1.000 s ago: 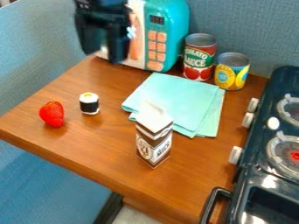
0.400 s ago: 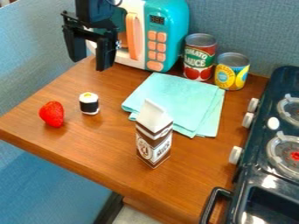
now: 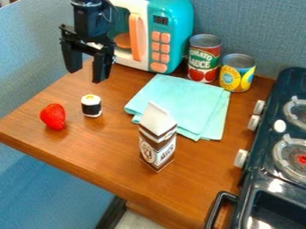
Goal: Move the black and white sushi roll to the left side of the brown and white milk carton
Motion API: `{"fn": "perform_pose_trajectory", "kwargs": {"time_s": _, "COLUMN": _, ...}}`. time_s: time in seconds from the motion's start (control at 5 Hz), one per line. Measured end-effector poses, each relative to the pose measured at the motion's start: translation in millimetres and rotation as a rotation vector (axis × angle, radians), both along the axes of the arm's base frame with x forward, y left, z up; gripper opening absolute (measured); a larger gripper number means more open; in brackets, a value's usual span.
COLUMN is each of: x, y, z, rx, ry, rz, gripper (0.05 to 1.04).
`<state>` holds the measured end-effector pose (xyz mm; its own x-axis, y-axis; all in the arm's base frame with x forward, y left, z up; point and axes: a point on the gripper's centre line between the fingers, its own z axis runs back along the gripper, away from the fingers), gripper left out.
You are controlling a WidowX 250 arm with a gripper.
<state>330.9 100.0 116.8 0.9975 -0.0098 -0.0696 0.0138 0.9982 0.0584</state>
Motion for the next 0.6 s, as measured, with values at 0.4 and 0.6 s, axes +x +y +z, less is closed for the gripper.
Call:
{"fn": "perform_pose_trajectory", "kwargs": {"time_s": 0.4, "x": 1.4, "y": 20.8, "z": -25.8, "rx": 0.000, "ry": 0.048, "rz": 0.081, "gripper": 0.999}}
{"fn": "perform_pose_trajectory", "kwargs": {"time_s": 0.6, "x": 5.1, "y": 22.6, "z": -28.1, "rx": 0.008, "ry": 0.050, "rz": 0.079, "gripper": 0.999}}
